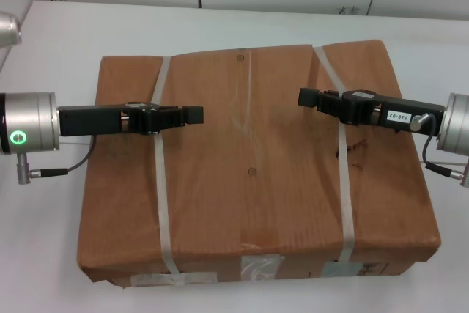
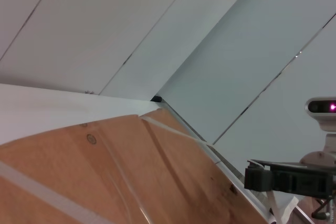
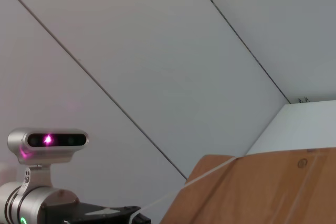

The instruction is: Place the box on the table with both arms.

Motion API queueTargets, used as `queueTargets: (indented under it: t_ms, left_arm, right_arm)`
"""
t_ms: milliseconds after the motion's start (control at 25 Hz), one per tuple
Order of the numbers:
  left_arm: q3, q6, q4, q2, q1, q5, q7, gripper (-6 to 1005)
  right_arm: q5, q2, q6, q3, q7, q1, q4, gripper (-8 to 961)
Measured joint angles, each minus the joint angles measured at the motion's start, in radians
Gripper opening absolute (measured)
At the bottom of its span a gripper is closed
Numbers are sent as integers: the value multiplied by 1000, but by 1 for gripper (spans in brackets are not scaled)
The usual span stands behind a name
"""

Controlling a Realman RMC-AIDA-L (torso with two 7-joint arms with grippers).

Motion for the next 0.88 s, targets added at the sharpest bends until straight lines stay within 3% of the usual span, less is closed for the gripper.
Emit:
queueTargets:
  t_ms: [720, 880]
  left_arm:
    - [0, -56, 0, -9, 1, 14, 6, 101]
    - [0, -99, 1, -18, 1, 24, 13, 101]
  right_arm:
    - [0, 5, 36, -3, -9, -1, 4, 35]
    - [-3, 15, 83, -10, -13, -2, 9, 35]
